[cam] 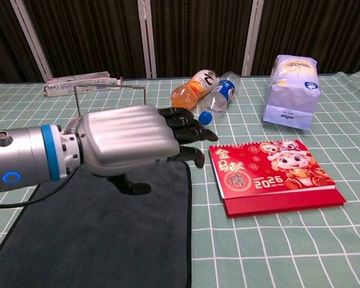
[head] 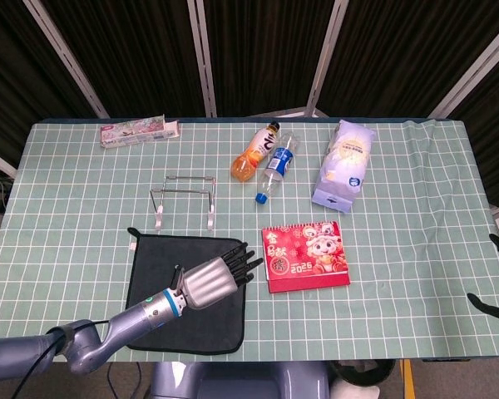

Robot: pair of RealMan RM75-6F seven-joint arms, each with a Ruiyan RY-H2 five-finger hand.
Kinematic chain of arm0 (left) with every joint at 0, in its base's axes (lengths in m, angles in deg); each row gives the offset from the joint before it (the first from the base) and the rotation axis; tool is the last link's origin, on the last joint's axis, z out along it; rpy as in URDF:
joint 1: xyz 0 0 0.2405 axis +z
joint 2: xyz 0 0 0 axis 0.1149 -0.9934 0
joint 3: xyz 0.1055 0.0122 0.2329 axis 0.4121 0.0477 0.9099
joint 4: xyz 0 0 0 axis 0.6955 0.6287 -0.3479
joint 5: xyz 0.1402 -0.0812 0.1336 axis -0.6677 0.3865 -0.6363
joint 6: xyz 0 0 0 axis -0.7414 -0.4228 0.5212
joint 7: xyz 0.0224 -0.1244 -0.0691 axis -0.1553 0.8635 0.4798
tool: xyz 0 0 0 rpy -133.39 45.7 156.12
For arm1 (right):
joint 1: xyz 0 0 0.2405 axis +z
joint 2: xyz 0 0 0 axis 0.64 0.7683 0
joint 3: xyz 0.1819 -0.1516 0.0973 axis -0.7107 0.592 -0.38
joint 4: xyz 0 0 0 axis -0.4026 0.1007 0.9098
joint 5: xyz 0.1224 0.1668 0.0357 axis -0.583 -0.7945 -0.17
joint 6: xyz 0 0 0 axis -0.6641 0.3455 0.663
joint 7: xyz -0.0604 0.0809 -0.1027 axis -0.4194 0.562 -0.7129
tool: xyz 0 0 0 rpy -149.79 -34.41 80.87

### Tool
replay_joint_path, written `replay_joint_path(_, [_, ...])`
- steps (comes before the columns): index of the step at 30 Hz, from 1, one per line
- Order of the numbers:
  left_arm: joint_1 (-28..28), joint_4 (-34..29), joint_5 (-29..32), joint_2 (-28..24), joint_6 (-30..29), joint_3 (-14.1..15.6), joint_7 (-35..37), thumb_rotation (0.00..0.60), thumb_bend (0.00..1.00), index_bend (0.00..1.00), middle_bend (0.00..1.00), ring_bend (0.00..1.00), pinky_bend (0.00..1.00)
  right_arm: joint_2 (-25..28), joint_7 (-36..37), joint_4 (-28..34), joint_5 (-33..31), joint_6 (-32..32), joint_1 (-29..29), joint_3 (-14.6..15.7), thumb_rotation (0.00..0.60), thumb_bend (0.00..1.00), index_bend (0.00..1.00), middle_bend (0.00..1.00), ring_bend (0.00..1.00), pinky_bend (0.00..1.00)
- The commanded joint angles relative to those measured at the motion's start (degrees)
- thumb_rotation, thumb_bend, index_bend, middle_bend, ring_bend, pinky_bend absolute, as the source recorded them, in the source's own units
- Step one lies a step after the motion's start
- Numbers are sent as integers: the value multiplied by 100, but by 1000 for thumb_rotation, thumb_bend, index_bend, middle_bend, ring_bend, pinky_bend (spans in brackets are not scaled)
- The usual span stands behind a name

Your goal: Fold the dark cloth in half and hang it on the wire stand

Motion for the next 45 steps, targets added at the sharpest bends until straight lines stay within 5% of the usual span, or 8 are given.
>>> replay_joint_path(1, [-120,213,-30,182,30,119,113,600,334,286,0,0,0,7,23,-2,-13,-10,-16,-10,600,0,82,0,0,0])
replay_joint_path(17, [-288,1133,-240,869,-222,640,783,600,351,332,0,0,0,68,205,-28,63,-75,-75,-26,600,0,95,0,0,0])
replay_joint_path(45, [-472,1655,64,1341,-185,708,688,600,355,340,0,0,0,101,294,-22,130,-122,-121,-33,600,0,89,0,0,0])
